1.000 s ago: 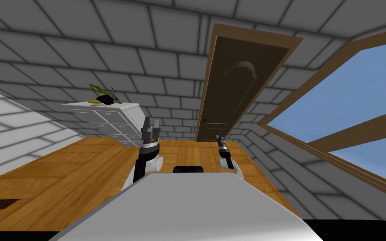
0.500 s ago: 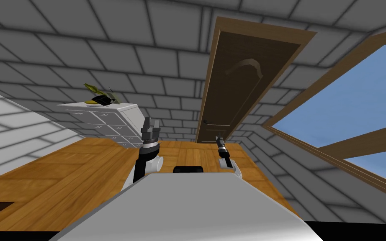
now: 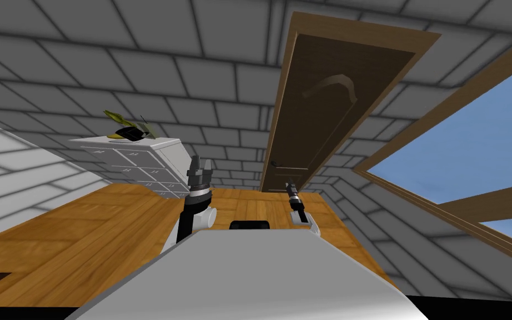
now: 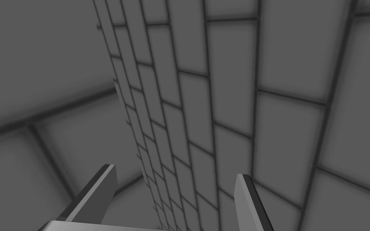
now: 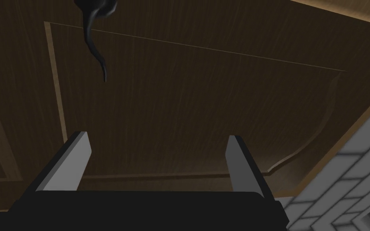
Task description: Pull the door open
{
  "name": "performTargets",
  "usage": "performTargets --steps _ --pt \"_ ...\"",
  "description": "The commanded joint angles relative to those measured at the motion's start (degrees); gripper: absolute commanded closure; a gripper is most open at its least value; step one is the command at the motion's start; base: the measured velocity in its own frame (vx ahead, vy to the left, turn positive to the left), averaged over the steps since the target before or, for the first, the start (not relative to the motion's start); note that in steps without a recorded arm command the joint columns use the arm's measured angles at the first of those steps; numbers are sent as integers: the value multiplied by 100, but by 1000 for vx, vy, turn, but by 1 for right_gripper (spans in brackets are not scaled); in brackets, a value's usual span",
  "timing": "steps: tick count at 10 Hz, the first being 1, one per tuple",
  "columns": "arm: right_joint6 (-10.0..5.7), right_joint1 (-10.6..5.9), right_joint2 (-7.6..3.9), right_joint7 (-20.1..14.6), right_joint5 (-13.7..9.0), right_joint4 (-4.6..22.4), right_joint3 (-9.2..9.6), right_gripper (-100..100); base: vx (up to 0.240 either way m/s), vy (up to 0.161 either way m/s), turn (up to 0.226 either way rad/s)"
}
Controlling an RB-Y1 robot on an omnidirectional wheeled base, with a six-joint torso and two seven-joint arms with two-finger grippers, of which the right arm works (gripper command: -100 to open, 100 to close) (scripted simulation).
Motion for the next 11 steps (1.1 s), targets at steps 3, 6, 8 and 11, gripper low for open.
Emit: performTargets --steps 3,6,8,11 --pt "-76 -143 -59 -126 77 423 -37 -100 102 -2 20" --pt "-133 -258 -100 -218 139 758 -65 -100 98 -3 18" --pt "-182 -358 -135 -296 192 1046 -89 -100 111 -3 21" --pt "-227 -450 -167 -369 241 1311 -112 -100 121 -19 19"
